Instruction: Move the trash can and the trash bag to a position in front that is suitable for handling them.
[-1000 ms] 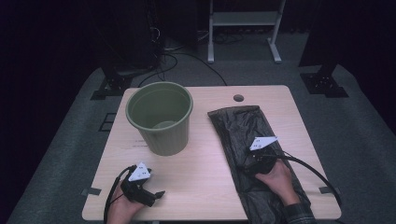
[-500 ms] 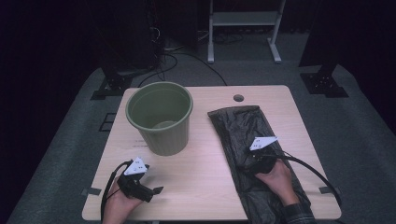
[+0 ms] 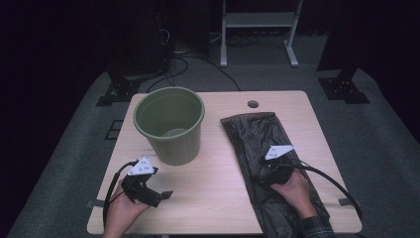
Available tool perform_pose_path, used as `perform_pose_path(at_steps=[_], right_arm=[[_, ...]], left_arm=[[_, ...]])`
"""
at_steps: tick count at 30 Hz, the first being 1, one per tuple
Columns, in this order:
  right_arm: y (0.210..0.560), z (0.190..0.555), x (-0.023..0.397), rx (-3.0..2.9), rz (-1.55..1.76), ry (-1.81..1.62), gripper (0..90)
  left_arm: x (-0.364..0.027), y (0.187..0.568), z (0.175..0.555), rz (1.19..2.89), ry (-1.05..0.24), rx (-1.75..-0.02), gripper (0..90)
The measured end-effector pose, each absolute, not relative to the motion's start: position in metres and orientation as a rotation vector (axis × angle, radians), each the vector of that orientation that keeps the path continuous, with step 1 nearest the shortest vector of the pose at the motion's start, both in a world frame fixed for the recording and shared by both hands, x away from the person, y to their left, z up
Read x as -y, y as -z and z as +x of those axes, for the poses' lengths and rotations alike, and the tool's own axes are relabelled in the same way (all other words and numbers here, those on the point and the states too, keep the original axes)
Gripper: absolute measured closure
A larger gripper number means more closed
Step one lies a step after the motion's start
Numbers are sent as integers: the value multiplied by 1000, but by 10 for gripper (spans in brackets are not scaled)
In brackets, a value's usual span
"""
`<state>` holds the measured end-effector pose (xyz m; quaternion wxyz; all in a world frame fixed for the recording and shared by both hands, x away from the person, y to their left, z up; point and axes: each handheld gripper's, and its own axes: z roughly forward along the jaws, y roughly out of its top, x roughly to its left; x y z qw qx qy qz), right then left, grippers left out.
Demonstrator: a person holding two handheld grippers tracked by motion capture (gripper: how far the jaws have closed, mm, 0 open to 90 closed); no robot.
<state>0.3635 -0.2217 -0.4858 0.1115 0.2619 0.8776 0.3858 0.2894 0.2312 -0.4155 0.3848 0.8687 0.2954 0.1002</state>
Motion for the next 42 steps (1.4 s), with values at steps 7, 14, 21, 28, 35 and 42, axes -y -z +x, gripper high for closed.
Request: perform_pose_path(at_steps=[7,14,21,28,35,42], right_arm=[[486,364,222,-2576,769,-1133,140],[486,364,222,-2576,770,-1133,139],[486,364,222,-2576,771,-1132,140],[486,364,222,-2576,771,-1133,140],[486,364,222,-2575,773,-1133,140],[486,364,222,-2575,774,-1132,140]], left_arm=[[-236,396,294,2205,-262,-758,0],[-245,377,297,2185,-288,-773,0],[-253,355,302,2167,-303,-776,0],[-261,331,311,2146,-329,-796,0],[-265,306,318,2118,-349,-792,0],[-265,286,332,2101,-352,-782,0]])
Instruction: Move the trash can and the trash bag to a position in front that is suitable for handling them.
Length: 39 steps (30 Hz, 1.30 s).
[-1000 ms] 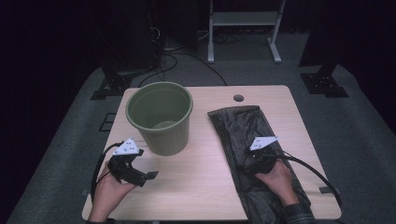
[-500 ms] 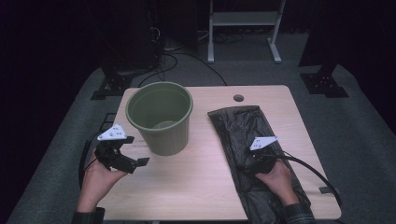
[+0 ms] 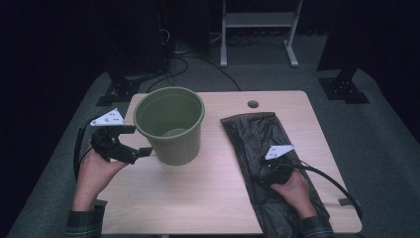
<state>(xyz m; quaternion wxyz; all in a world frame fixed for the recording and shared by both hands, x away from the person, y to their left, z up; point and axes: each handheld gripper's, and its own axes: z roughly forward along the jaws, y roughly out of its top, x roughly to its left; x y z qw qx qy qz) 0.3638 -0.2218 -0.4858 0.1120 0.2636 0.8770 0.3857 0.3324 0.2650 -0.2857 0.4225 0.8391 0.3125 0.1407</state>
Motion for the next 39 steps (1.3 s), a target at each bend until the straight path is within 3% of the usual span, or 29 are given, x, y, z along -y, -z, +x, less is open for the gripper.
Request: perform_pose_path(at_steps=[22,39], right_arm=[[486,364,222,-2575,774,-1132,140],[486,364,222,-2573,774,-1133,140]], left_arm=[[-273,279,406,2129,-409,-870,0],[-280,302,429,2157,-389,-929,0]])
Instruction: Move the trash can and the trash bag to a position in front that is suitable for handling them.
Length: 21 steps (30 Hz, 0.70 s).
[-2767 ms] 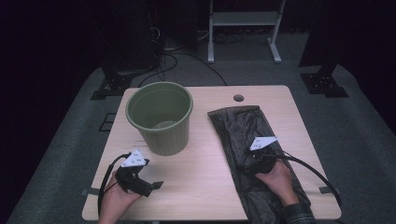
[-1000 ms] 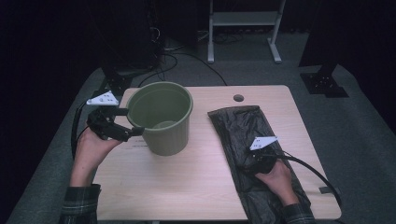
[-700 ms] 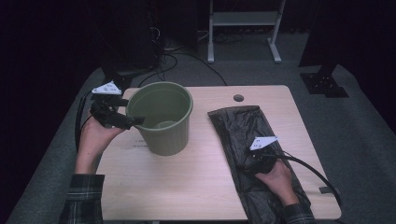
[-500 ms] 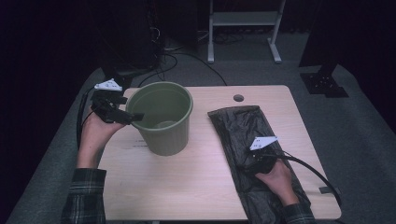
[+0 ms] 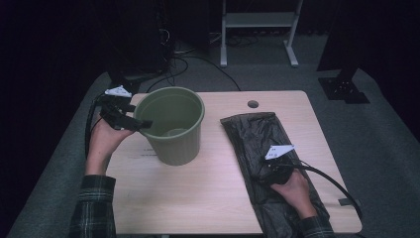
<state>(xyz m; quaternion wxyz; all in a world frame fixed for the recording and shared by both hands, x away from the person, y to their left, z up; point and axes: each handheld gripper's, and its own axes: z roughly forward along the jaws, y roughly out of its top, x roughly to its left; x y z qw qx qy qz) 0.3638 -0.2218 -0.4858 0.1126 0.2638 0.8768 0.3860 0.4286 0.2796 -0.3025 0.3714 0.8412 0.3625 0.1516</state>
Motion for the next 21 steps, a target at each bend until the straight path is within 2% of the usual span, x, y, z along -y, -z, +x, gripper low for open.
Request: perform_pose_path(at_steps=[6,21], right_arm=[[486,364,222,-2575,777,-1133,140],[486,364,222,-2573,776,-1133,140]], left_arm=[[-277,307,429,2179,-409,-942,0],[-259,313,421,2175,-349,-888,0]])
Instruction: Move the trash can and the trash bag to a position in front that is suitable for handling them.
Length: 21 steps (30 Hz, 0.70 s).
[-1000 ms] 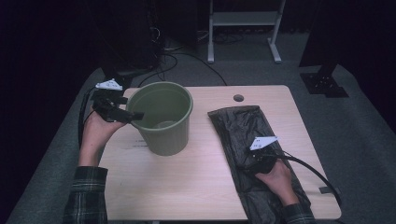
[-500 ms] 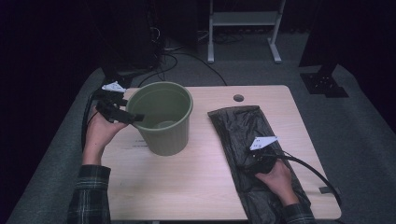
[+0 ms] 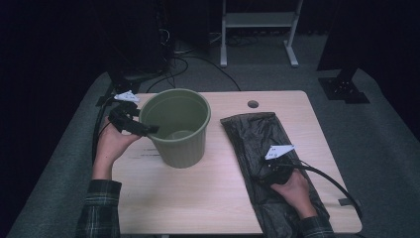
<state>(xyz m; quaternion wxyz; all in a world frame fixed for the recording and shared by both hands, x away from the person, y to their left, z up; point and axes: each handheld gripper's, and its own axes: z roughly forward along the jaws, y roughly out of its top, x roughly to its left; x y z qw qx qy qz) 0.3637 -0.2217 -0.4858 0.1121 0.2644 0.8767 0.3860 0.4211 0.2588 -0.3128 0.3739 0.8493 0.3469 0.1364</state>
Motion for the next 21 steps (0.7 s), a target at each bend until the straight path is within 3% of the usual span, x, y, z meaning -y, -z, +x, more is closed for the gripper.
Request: perform_pose_path(at_steps=[21], right_arm=[[486,364,222,-2573,775,-1132,140]], left_arm=[[-207,314,384,2219,-270,-737,0]])
